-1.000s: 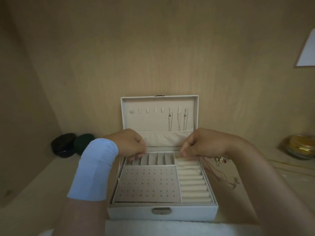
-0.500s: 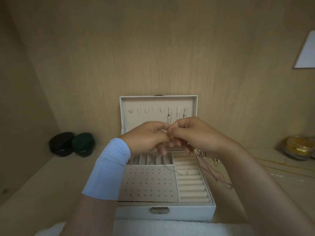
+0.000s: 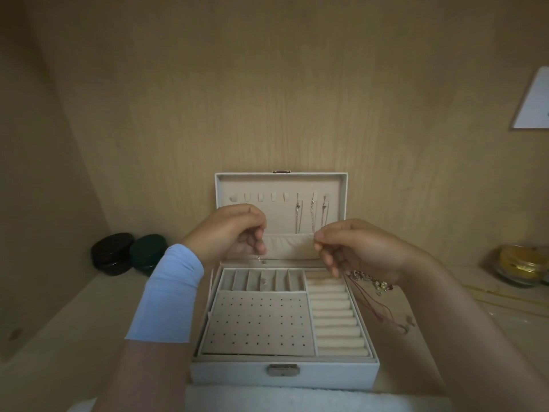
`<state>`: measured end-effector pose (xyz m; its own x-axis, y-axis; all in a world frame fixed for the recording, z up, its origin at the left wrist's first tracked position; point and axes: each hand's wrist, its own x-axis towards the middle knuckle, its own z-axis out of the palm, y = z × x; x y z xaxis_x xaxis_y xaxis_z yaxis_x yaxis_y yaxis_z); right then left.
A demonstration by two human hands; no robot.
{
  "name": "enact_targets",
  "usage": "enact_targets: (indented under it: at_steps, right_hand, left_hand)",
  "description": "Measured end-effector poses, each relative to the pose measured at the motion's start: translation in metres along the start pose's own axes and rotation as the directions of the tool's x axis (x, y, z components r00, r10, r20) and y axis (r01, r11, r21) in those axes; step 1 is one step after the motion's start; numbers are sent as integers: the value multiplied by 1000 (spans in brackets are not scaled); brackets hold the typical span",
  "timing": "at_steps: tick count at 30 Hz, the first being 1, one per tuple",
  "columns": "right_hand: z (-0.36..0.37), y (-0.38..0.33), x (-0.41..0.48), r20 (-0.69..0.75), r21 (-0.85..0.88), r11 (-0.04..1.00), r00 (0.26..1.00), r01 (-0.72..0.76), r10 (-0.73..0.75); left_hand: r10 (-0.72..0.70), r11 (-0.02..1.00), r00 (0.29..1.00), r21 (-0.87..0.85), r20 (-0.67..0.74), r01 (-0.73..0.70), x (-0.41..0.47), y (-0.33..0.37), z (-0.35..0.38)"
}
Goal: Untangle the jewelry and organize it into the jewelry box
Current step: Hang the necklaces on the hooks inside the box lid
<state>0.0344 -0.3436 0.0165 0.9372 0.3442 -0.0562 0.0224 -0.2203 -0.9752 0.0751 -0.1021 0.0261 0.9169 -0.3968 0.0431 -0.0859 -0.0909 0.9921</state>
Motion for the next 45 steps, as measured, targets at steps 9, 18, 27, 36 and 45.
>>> enact_targets:
  at_steps: [9, 18, 27, 36, 45]
  right_hand:
    - [30, -13, 14, -174, 70, 981, 970, 182, -168]
    - [43, -31, 33, -318, -325, 937, 918, 130, -238]
    - [29, -24, 44, -434, -272, 957, 875, 101, -216]
    - [35, -22, 85, -766, -349, 929, 534, 122, -358]
    - [40, -20, 89, -758, -515, 857, 486, -33, -436]
  left_hand:
    - [-129, 938, 991, 330, 47, 106, -1, -5, -9]
    - [32, 951, 998, 306, 46, -44, 10, -8, 12]
    - [201, 977, 946, 125, -255, -175, 23, -8, 13]
    - [148, 989, 839, 91, -524, -117, 54, -21, 23]
    - [138, 969, 846, 245, -516, -9, 58, -28, 22]
